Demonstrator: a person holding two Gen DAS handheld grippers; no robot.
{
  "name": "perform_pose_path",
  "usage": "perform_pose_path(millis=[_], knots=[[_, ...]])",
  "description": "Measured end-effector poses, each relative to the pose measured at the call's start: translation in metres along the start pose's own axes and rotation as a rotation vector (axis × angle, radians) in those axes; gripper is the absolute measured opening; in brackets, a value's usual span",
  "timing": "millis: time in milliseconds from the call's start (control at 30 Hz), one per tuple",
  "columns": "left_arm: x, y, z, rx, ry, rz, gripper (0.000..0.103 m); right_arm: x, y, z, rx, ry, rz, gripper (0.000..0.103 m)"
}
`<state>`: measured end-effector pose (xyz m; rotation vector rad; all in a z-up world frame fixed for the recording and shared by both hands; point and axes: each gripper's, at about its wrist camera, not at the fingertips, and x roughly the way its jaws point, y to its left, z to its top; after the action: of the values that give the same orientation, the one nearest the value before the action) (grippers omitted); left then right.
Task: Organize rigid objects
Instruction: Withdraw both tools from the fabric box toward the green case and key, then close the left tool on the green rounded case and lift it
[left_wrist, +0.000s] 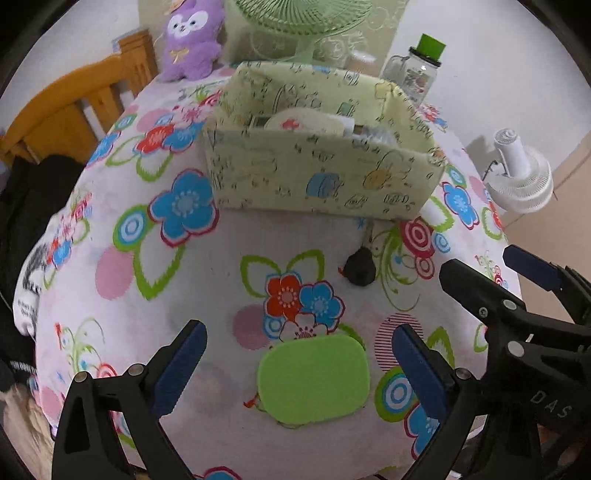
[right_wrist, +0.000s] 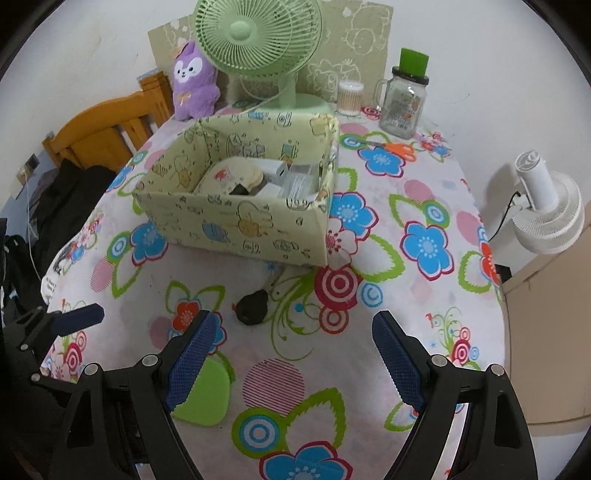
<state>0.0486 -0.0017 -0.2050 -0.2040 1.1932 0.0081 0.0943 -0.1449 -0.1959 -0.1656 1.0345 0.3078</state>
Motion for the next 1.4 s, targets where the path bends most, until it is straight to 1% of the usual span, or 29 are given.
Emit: perform_pose_path(millis=[433,633,867,1000,1133,1400], knots=[[0.026,-0.005,-0.027,-0.063,0.019,0.032,0.101,0.029,-0.003,-0.022,-0.023,0.034,0.013,0.088],[0.037,-0.01,-0.037,-0.088,0.03,0.045,0.101,0.042,-0.009,-0.032,-0.014,0.067,0.019,0.088],[0.049,-0.018,-0.048,-0.086,0.041,0.062,0.101,0.053,-0.01,-0.04,-0.038,0.096,0.026,0.088],[0.051,-0.023,-0.053,-0.074,0.029,0.09,0.102,0.058,-0.01,-0.044,-0.04,0.114,0.031,0.088],[0.051,-0.027,-0.057,-0.099,0.019,0.117,0.102,0.06,-0.01,-0.045,-0.047,0.123,0.029,0.088],[0.056,-0.038,-0.063,-0.094,0.012,0.183,0.103,0.065,-0.004,-0.047,-0.064,0.142,0.029,0.088]])
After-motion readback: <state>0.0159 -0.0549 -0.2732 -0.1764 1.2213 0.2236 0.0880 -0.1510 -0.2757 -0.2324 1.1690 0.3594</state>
